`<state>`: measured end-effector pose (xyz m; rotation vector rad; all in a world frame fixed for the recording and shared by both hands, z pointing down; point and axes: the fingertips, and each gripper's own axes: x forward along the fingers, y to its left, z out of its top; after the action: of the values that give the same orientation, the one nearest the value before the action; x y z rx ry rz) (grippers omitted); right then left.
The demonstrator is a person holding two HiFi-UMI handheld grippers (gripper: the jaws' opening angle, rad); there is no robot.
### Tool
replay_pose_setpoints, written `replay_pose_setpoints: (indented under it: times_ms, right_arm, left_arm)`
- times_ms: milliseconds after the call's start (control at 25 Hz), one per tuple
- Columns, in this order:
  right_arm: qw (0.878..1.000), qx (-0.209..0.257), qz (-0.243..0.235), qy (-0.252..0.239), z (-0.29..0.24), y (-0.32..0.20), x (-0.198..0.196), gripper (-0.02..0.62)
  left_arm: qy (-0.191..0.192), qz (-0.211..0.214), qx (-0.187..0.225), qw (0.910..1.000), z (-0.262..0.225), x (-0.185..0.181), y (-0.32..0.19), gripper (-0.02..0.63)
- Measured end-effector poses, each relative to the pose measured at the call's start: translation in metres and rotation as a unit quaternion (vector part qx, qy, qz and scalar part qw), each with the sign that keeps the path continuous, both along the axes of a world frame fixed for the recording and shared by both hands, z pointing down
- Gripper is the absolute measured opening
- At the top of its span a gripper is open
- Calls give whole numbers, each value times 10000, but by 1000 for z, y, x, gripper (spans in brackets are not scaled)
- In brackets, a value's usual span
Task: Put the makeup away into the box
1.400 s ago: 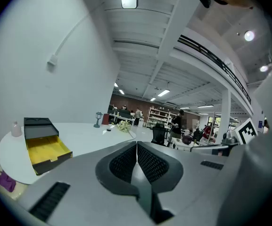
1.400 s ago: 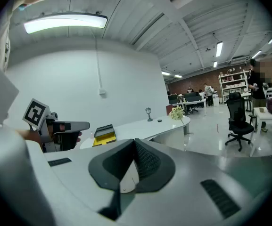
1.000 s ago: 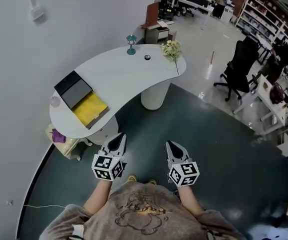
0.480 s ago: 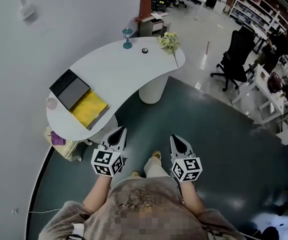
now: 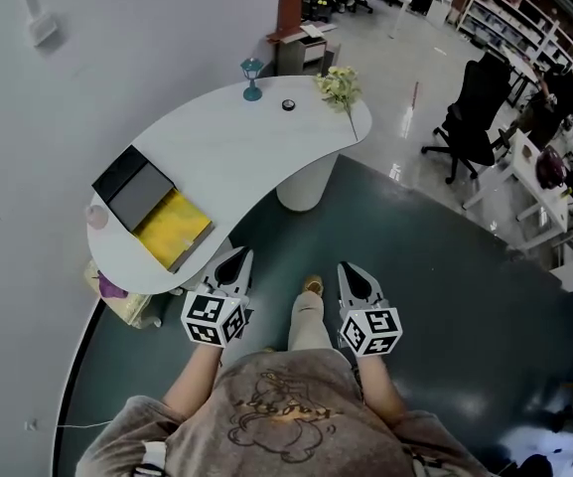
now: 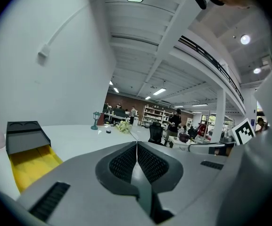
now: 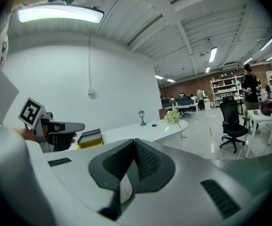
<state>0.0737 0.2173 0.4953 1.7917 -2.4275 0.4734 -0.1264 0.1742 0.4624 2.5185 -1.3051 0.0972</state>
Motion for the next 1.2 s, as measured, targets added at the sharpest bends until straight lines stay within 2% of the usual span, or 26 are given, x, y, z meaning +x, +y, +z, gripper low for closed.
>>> replay_pose_setpoints:
  times_ms: [360,840,1200]
  right_arm:
    - [9998,25,-167,-108,4,-92,29,3]
    - [9968,71,-773,-191,-15,-223,76,3]
    - [9933,5,-1115,-318,-7,-303,112,3]
  left_arm:
    - [-34,-156,13,9999,-1,26,-85,26]
    - [97,-449,-52,9989,-17,86,-208,26]
    - [23,-767,-160,9969,-14,122,-274,26]
